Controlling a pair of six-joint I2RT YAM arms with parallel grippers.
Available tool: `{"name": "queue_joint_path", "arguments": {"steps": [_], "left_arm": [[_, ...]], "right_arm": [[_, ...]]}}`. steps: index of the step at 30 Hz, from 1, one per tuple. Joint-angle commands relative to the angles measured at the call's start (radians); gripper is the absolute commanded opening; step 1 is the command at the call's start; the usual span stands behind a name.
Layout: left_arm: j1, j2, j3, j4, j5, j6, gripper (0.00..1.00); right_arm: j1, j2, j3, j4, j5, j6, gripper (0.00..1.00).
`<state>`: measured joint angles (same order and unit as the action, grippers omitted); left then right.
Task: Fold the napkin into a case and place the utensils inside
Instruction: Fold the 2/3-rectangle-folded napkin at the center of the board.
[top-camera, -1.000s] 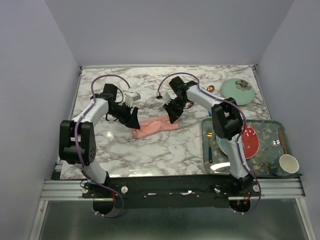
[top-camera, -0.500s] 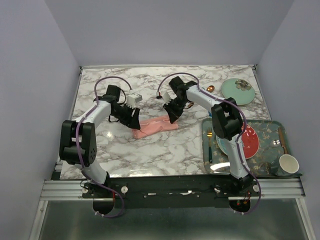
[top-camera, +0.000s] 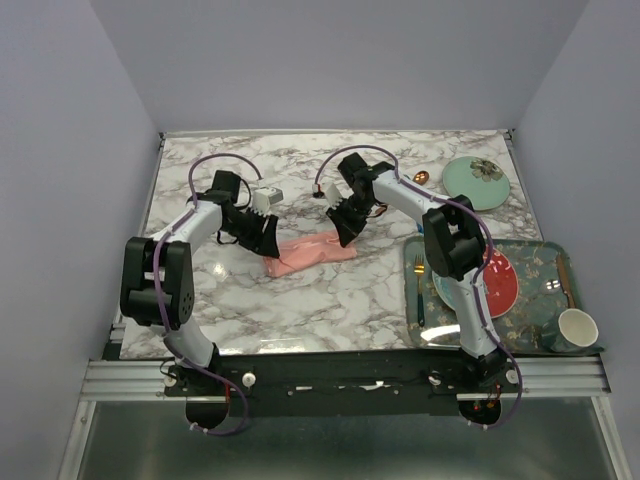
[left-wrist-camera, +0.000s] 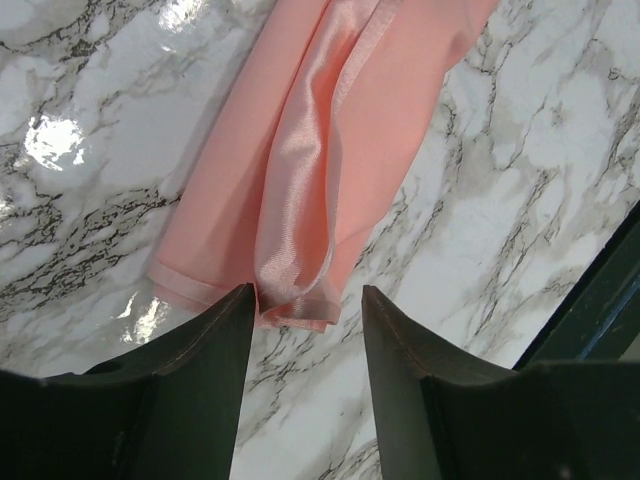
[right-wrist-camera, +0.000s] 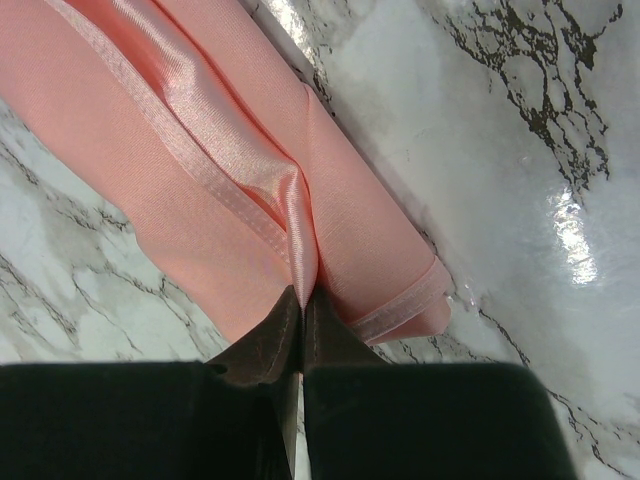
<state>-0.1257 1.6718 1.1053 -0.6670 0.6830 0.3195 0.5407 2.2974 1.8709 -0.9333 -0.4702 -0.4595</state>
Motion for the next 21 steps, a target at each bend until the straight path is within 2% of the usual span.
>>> {"name": "queue_joint_path", "arguments": {"steps": [1, 4, 7, 8, 10, 11, 12, 21], "left_arm": [[0.001, 0.023, 0.007, -0.019, -0.028, -0.004, 0.53], [0.001, 0.032, 0.014, -0.037, -0.037, 0.003, 0.47], [0.001, 0.045, 0.033, -0.072, -0.033, 0.019, 0.35], [0.003, 0.045, 0.042, -0.080, -0.030, 0.032, 0.26], [0.009, 0.054, 0.057, -0.114, -0.011, 0.049, 0.15], [0.015, 0.062, 0.079, -0.129, -0.004, 0.058, 0.04], [0.032, 0.069, 0.091, -0.161, 0.001, 0.061, 0.00], [0.084, 0.193, 0.176, -0.240, -0.008, 0.105, 0.00]], "right_arm": [[0.001, 0.051, -0.013, -0.010, 0.093, -0.011, 0.09], [0.002, 0.053, -0.018, -0.010, 0.099, -0.008, 0.06], [0.001, 0.054, -0.018, -0.010, 0.102, -0.008, 0.04], [0.001, 0.054, -0.018, -0.009, 0.104, -0.010, 0.03], [0.001, 0.054, -0.018, -0.010, 0.105, -0.014, 0.02], [0.001, 0.053, -0.016, -0.012, 0.110, -0.016, 0.01], [0.001, 0.054, -0.018, -0.010, 0.113, -0.018, 0.01], [0.001, 0.056, -0.015, -0.013, 0.140, -0.031, 0.01]]}}
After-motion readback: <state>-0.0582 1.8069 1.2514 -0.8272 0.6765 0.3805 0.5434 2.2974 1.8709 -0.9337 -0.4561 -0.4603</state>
